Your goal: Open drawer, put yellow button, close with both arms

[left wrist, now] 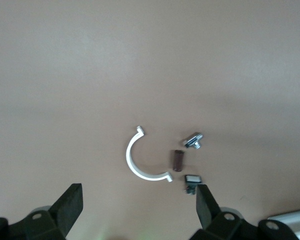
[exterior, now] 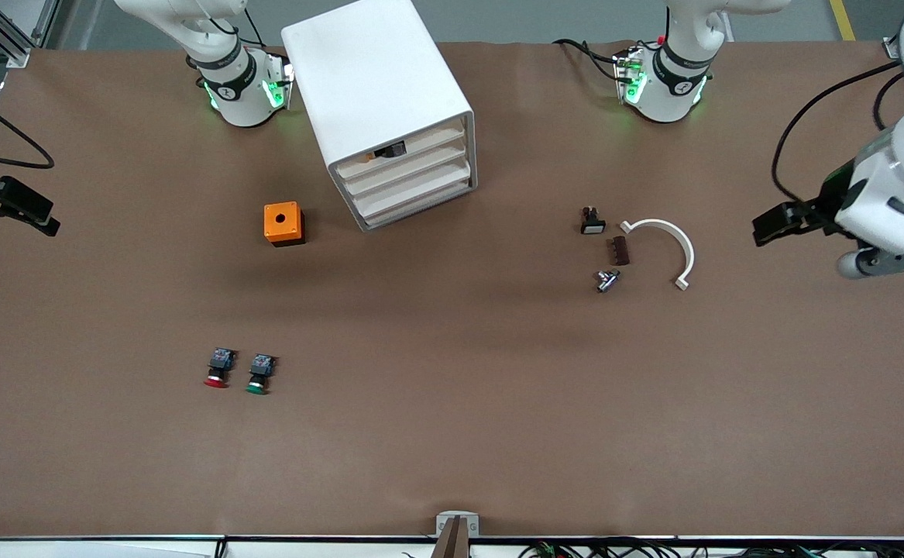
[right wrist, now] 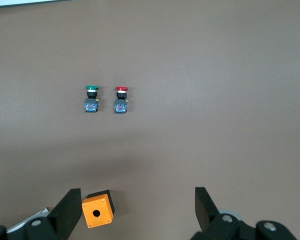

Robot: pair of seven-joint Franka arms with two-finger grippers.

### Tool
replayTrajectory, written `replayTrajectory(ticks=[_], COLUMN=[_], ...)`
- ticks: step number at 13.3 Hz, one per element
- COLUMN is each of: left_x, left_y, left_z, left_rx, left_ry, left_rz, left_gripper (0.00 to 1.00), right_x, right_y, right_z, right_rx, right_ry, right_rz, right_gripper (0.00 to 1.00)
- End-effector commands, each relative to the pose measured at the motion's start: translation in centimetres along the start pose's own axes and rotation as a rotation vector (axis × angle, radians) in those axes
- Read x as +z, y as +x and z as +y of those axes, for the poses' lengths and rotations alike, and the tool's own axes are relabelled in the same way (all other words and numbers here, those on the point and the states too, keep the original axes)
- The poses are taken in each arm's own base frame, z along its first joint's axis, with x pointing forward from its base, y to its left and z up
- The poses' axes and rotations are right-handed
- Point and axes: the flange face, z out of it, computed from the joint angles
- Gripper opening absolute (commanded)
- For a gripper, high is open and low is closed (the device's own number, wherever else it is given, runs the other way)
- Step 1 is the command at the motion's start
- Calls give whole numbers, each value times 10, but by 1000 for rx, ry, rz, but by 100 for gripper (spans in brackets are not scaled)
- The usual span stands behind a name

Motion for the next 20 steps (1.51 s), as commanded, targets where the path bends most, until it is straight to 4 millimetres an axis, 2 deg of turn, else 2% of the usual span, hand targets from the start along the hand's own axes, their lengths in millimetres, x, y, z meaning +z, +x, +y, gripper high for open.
replayTrajectory(ticks=[1,6,8,14,18,20], left_x=[1,-10,-16,-20,-26,-27], left_y=[-20,-57,-66,-74,-85,-95], left_z=[-13,-3,-12,-11,-15,-23], left_rx=[111,138,125,107,101,88], left_ry=[-2,8,11,9,11,15], left_rz=[14,53,61,64,78,79], left_gripper=[100,100,100,100,100,100], right_x=[-5,-6,-7,-5,-5,-5], right_y=[-4,-5,-5,-5,-5,-5], right_z=[1,1,1,0,0,0], right_rx=[1,1,1,-1,-1,1], right_ry=[22,20,20,20,20,20], right_rz=[3,2,5,2,-1,-1], right_gripper=[100,100,100,100,100,100])
